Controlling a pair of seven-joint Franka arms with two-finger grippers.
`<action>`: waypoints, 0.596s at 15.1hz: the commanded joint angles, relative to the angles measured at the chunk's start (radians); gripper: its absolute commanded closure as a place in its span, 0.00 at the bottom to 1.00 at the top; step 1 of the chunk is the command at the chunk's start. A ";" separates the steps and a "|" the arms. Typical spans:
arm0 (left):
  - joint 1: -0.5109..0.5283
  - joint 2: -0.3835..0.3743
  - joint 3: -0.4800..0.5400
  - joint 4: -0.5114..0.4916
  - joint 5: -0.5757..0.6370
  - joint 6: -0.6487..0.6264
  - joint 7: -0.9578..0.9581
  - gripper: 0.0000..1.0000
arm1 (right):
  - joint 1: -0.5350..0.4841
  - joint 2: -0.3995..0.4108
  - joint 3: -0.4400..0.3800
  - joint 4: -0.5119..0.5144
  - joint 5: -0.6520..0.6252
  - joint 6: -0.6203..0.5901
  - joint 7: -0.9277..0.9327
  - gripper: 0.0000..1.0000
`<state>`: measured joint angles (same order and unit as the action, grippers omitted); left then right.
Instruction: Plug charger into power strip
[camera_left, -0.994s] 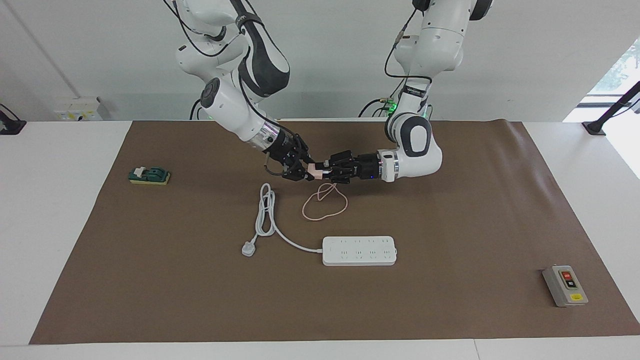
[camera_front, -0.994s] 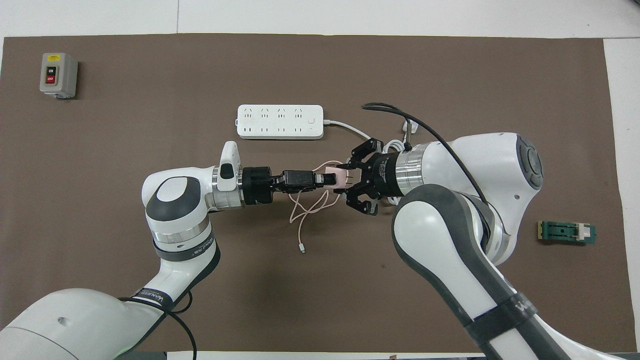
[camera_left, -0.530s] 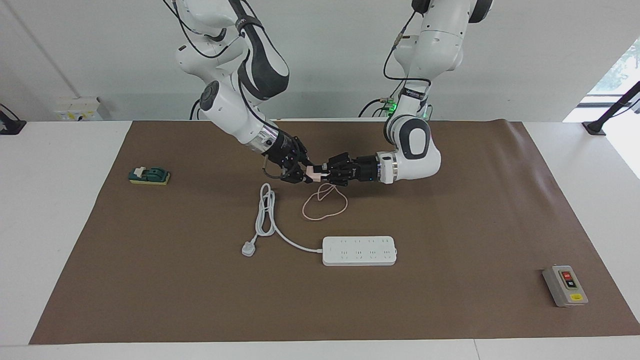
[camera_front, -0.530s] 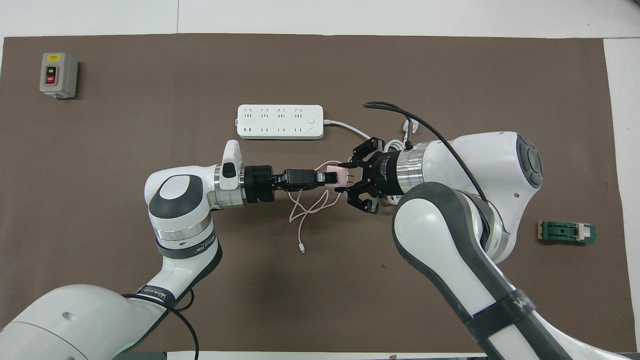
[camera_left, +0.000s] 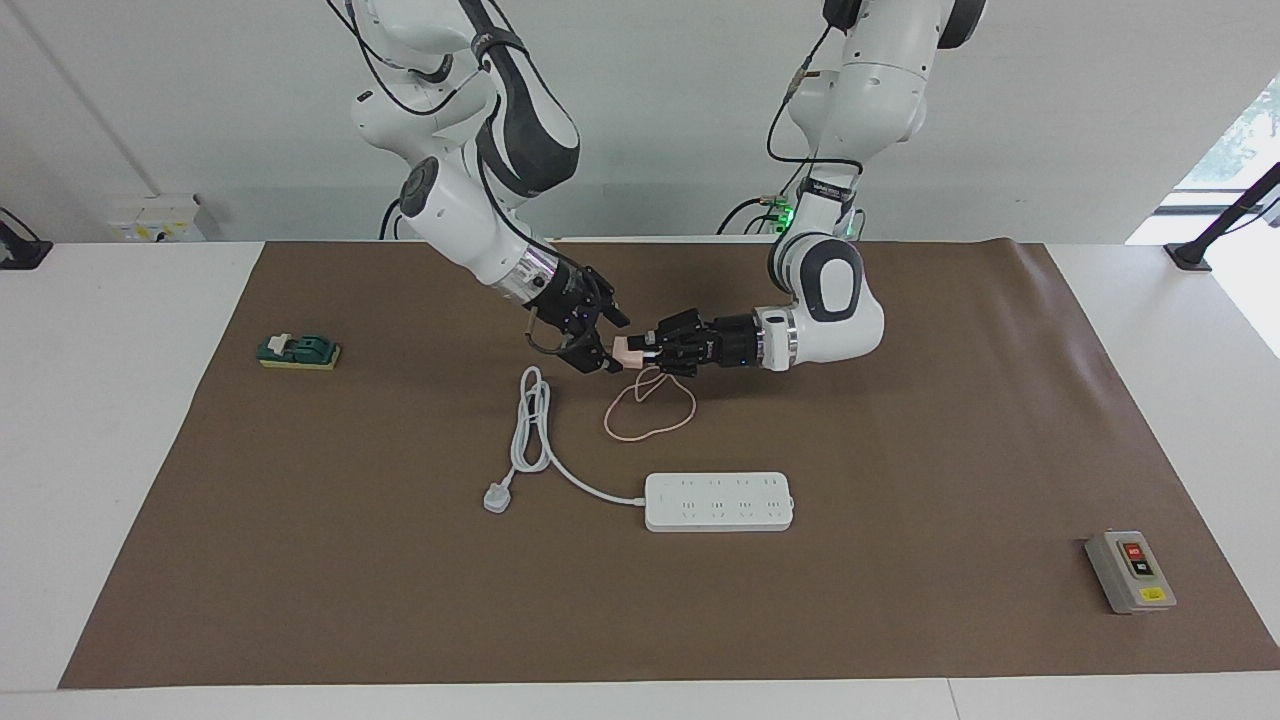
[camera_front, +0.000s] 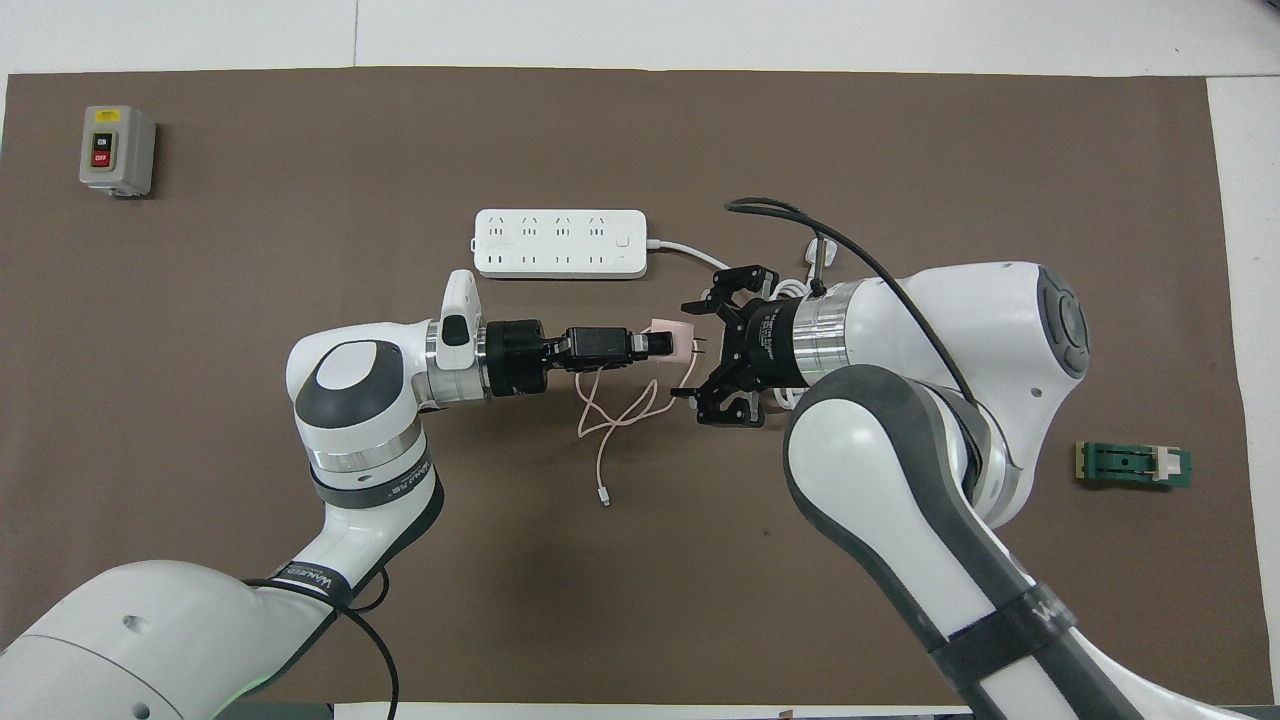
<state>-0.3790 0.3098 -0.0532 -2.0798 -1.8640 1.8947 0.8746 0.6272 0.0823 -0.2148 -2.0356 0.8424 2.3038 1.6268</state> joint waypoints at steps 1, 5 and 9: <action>0.000 0.014 0.012 0.043 -0.001 0.015 0.007 1.00 | -0.003 -0.010 0.002 0.000 -0.002 0.011 -0.005 0.00; 0.035 0.012 0.013 0.101 0.095 0.033 -0.012 1.00 | -0.018 -0.015 -0.003 0.000 -0.017 -0.004 -0.005 0.00; 0.069 0.008 0.019 0.159 0.242 0.038 -0.066 1.00 | -0.034 -0.013 -0.005 0.002 -0.057 -0.017 -0.086 0.00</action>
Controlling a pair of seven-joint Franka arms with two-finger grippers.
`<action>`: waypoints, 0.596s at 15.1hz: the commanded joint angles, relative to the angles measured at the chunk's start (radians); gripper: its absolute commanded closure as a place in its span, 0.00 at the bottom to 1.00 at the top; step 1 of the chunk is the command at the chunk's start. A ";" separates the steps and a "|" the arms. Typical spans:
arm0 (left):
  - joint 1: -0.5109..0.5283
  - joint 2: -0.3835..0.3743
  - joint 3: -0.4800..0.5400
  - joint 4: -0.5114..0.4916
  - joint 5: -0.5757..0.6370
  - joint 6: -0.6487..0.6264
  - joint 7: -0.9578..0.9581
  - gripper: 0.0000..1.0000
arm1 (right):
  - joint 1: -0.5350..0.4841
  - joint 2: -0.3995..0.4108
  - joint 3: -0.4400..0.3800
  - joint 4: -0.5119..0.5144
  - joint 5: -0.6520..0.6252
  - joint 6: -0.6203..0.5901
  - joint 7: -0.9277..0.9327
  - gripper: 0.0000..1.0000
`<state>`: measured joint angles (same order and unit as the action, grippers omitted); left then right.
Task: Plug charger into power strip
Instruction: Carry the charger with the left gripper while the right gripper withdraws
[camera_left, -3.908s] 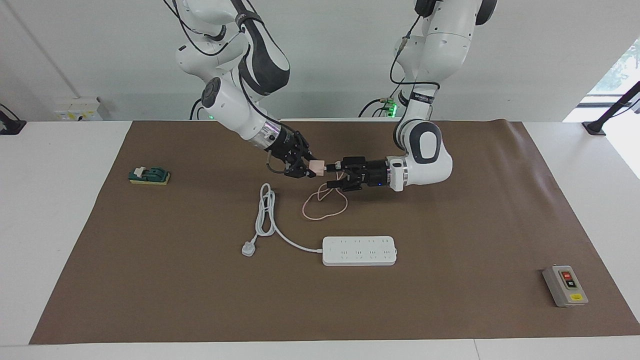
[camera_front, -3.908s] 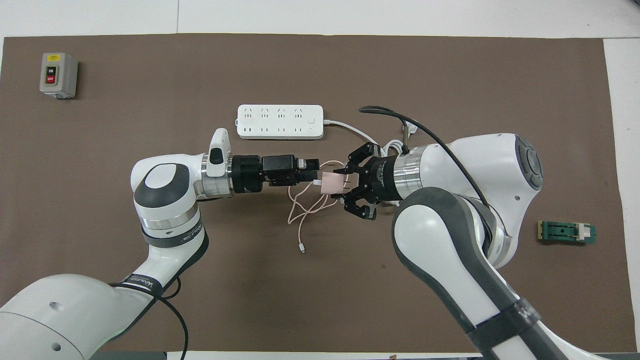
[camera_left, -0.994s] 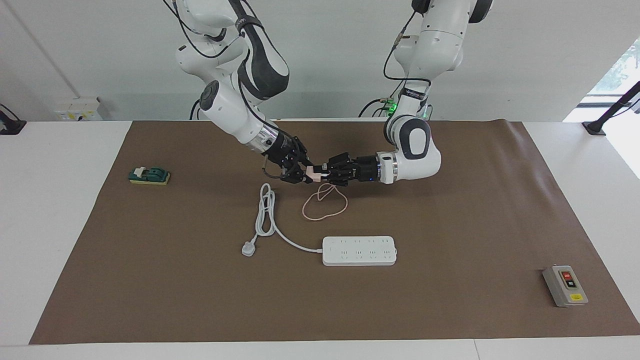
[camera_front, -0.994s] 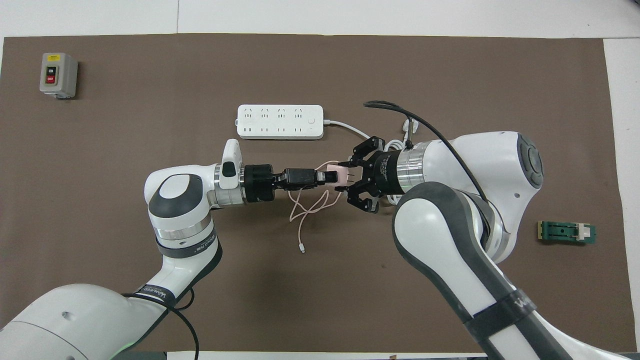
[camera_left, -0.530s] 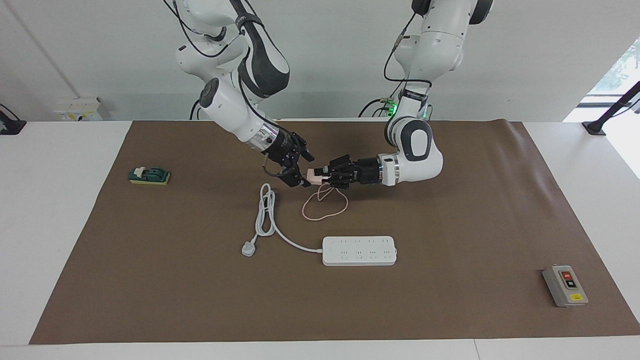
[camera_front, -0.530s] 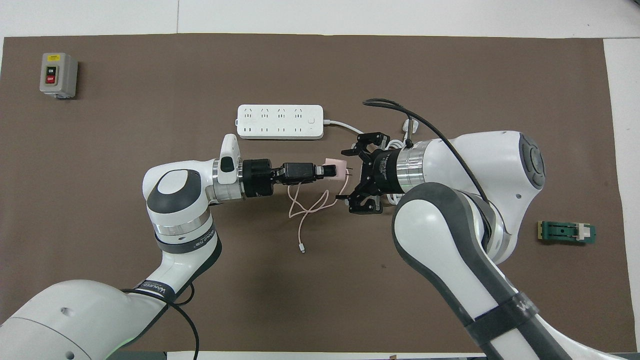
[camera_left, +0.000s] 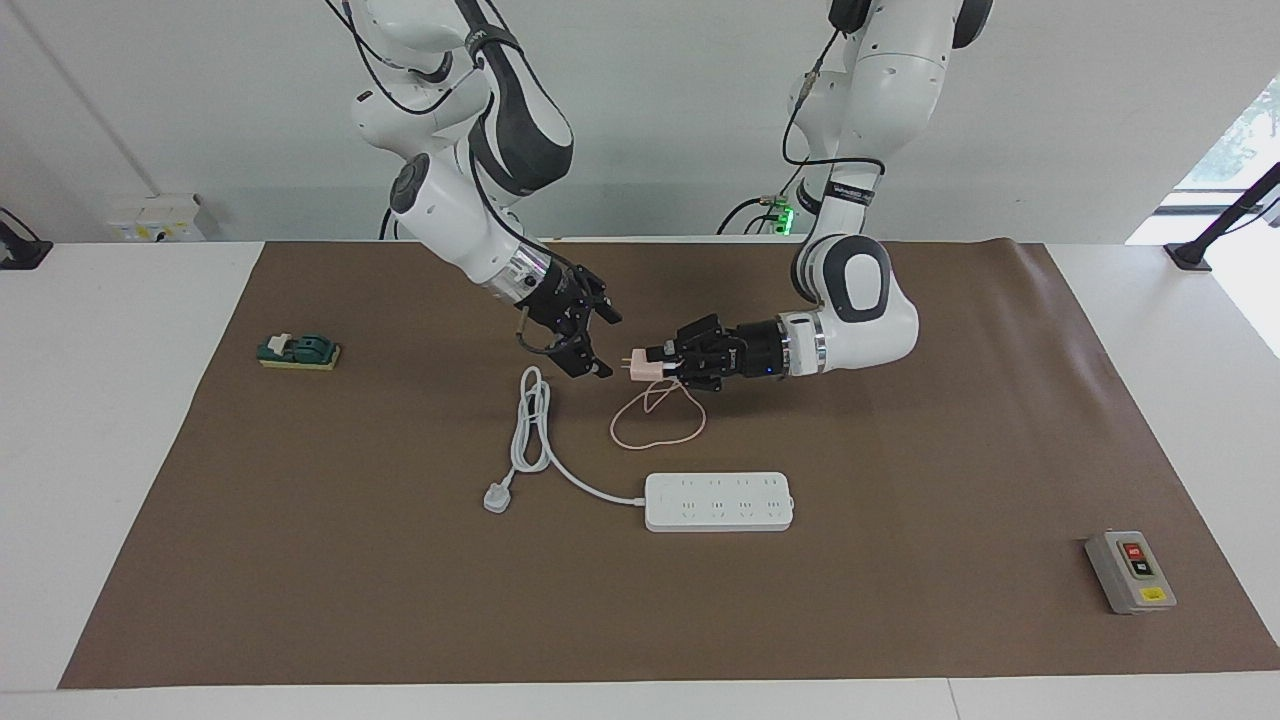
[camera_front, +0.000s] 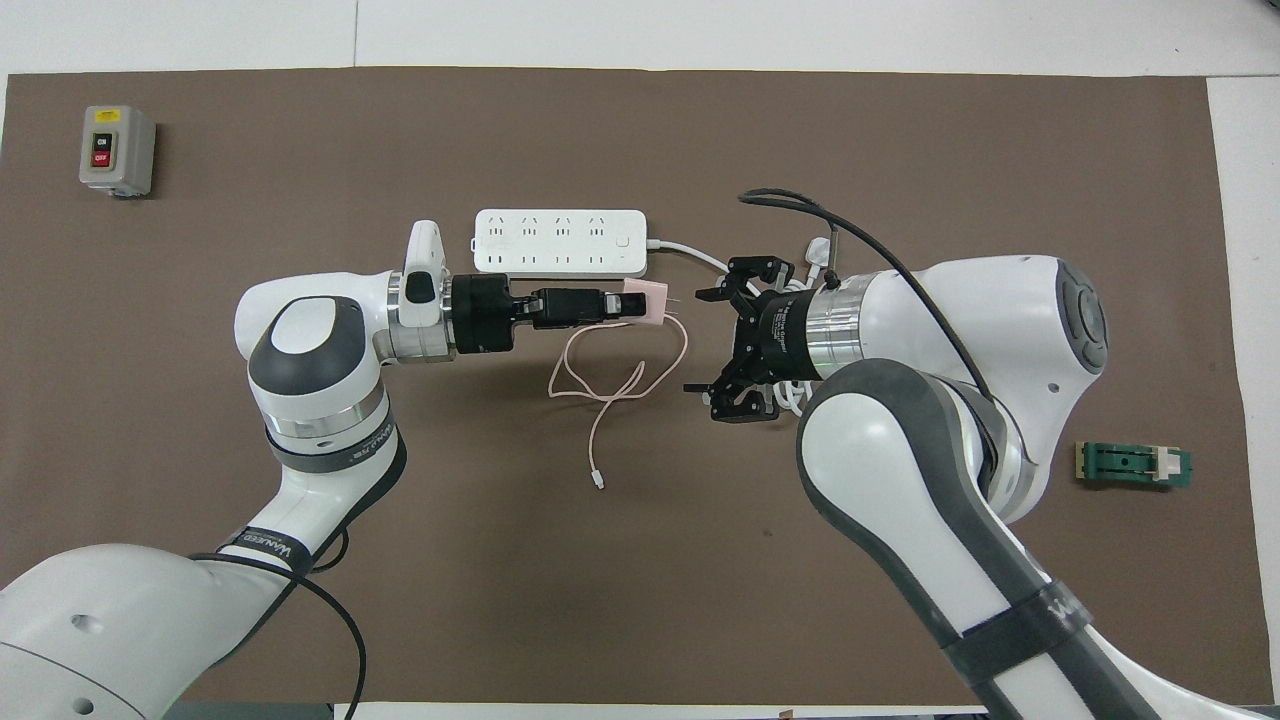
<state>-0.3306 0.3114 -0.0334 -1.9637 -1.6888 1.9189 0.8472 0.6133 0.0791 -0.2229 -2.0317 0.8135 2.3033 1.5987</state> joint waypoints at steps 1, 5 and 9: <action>0.027 0.005 0.001 0.064 0.111 0.012 -0.055 1.00 | -0.027 -0.010 0.002 -0.002 -0.034 -0.021 -0.106 0.00; 0.059 -0.017 0.001 0.160 0.314 -0.003 -0.192 1.00 | -0.059 -0.031 0.000 0.002 -0.195 -0.065 -0.288 0.00; 0.094 -0.051 0.010 0.268 0.562 -0.087 -0.391 1.00 | -0.130 -0.036 -0.001 0.047 -0.354 -0.212 -0.500 0.00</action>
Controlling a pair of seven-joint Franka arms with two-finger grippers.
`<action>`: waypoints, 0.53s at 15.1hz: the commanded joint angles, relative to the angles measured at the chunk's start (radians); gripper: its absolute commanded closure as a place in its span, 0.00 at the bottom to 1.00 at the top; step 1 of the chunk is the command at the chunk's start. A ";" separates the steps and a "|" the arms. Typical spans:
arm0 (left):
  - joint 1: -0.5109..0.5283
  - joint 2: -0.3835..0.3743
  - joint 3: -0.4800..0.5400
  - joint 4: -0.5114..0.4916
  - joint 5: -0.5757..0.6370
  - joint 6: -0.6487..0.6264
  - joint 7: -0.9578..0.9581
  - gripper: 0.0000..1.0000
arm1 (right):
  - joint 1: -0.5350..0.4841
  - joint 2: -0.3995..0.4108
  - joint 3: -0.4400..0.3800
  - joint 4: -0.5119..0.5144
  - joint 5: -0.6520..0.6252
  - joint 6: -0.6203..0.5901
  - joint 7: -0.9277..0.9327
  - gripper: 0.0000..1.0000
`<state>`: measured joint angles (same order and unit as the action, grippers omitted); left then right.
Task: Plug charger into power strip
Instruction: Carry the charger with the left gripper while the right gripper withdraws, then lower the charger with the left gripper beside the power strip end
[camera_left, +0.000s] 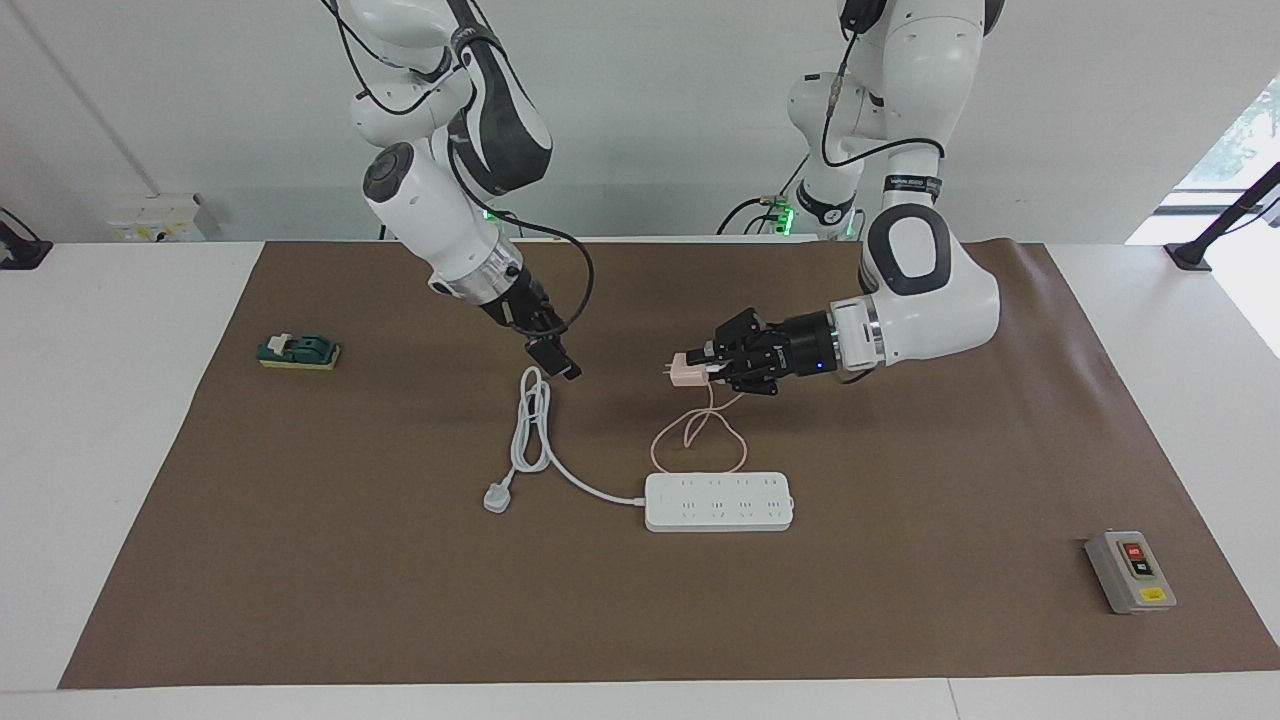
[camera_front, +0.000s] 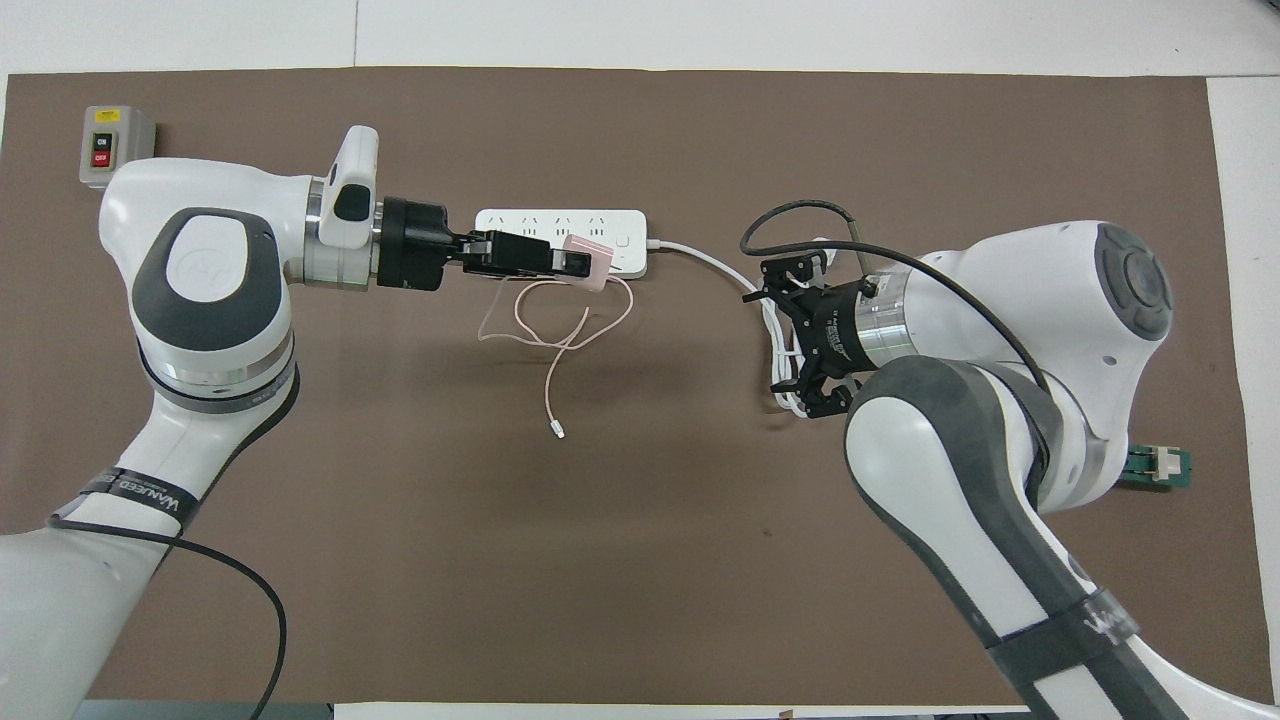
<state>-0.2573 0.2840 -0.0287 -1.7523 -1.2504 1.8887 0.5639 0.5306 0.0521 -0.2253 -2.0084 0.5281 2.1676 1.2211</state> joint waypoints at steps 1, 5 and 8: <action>0.024 -0.025 0.010 0.094 0.188 -0.088 -0.168 1.00 | -0.073 -0.015 0.001 0.029 -0.089 -0.107 -0.187 0.00; 0.082 -0.022 0.012 0.243 0.434 -0.284 -0.402 1.00 | -0.190 -0.034 0.004 0.051 -0.235 -0.238 -0.458 0.00; 0.104 -0.025 0.035 0.290 0.587 -0.397 -0.550 1.00 | -0.274 -0.043 0.014 0.094 -0.324 -0.325 -0.636 0.00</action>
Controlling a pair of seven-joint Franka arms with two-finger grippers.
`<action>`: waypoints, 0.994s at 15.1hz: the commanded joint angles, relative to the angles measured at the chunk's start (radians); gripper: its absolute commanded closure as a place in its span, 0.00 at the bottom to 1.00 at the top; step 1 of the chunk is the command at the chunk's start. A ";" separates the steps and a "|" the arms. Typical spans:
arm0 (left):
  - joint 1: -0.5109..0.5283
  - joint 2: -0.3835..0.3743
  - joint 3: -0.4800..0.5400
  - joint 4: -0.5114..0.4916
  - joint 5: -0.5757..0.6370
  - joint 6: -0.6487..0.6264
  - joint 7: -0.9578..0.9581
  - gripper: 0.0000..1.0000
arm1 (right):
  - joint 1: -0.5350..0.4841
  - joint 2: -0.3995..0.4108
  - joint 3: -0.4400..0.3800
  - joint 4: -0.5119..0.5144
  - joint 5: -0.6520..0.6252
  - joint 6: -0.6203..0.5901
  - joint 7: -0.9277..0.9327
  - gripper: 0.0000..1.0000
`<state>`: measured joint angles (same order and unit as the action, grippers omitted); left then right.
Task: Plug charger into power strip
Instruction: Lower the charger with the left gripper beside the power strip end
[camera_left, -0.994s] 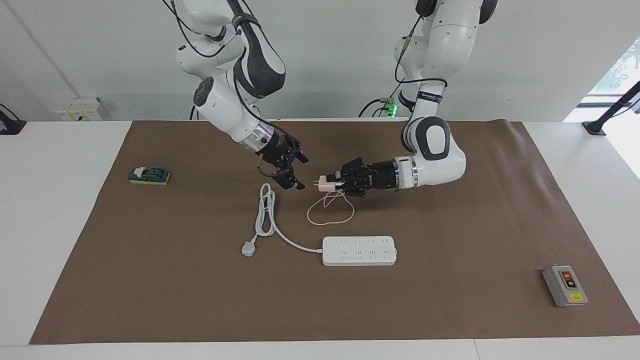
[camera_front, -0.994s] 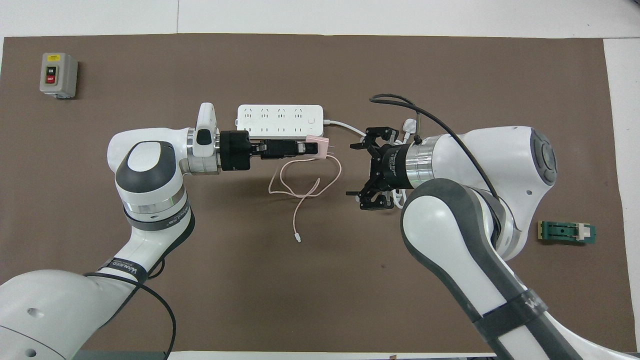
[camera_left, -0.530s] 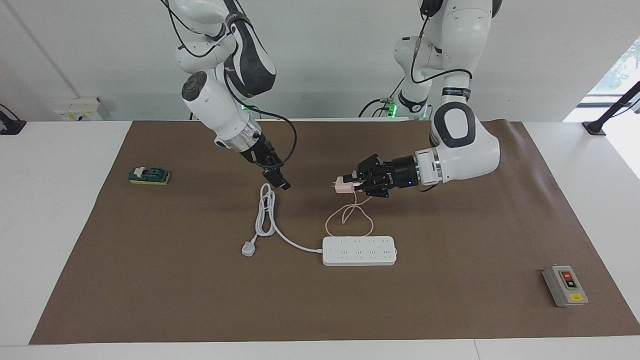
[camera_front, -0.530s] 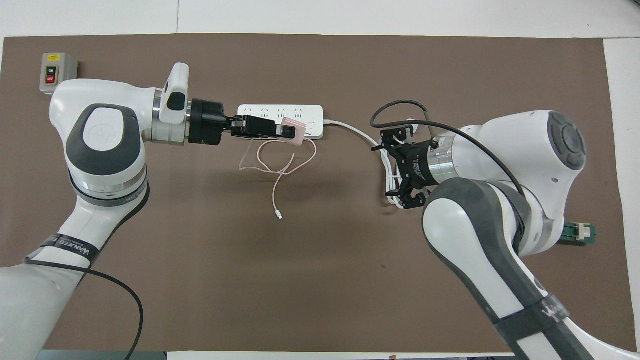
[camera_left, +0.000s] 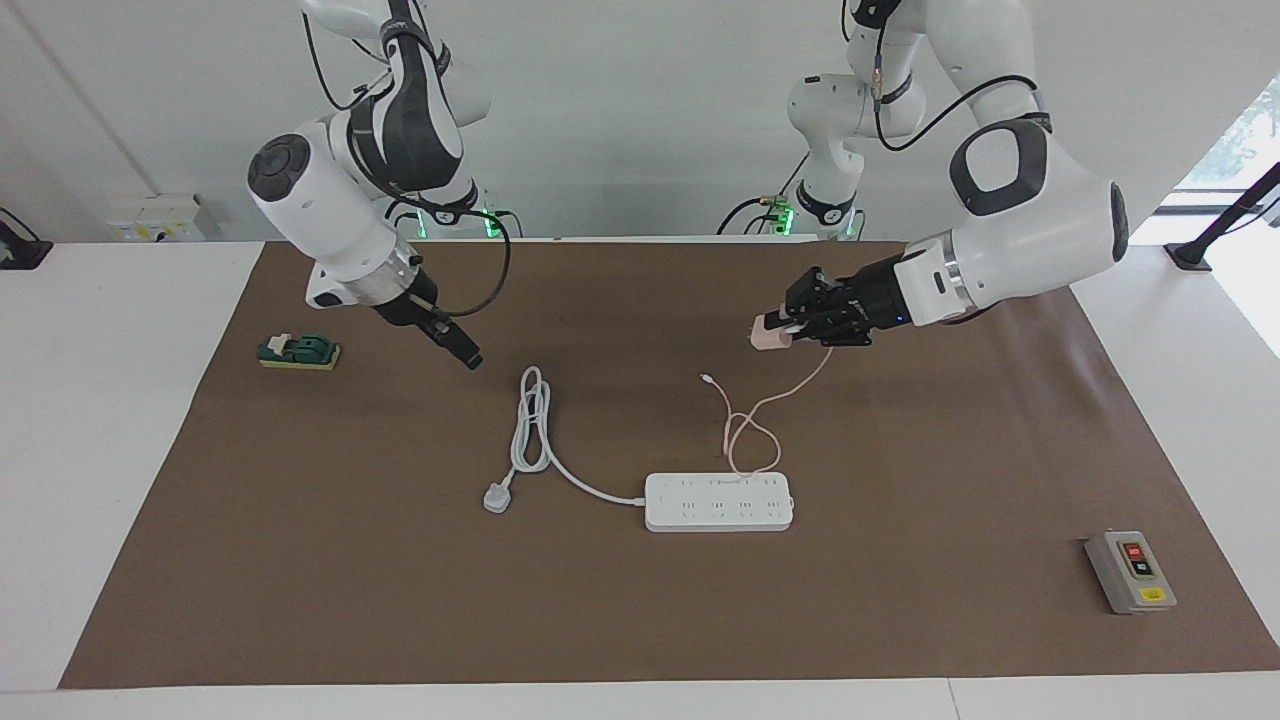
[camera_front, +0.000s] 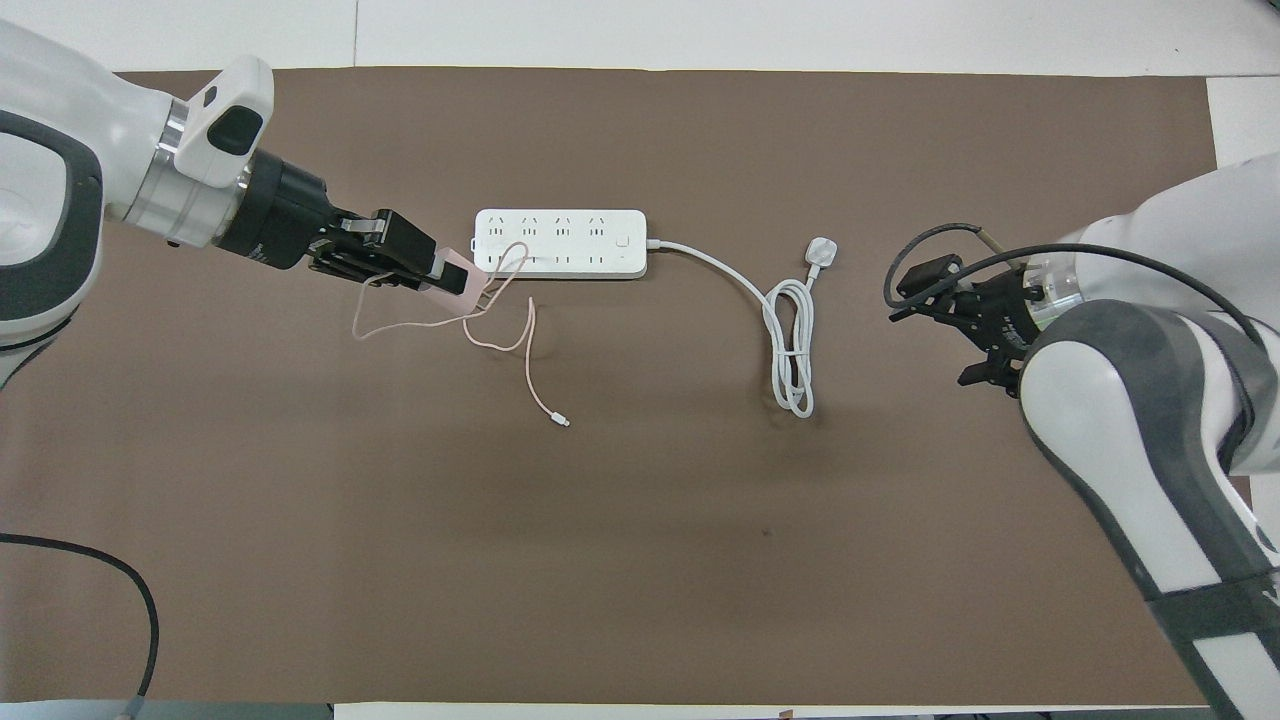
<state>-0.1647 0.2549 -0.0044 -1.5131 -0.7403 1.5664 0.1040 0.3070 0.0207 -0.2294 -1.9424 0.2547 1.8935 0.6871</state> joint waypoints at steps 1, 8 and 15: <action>0.011 0.007 0.035 0.077 0.119 -0.110 -0.137 1.00 | -0.068 -0.012 0.018 0.042 -0.066 -0.066 -0.150 0.00; -0.003 0.009 0.057 0.111 0.355 -0.189 -0.299 1.00 | -0.150 0.040 0.032 0.186 -0.162 -0.191 -0.380 0.00; 0.004 0.014 0.058 0.113 0.401 -0.167 -0.270 1.00 | -0.218 0.030 0.082 0.209 -0.206 -0.224 -0.468 0.00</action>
<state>-0.1570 0.2605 0.0482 -1.4296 -0.3693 1.4048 -0.1675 0.1198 0.0480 -0.1702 -1.7544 0.0680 1.7058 0.2463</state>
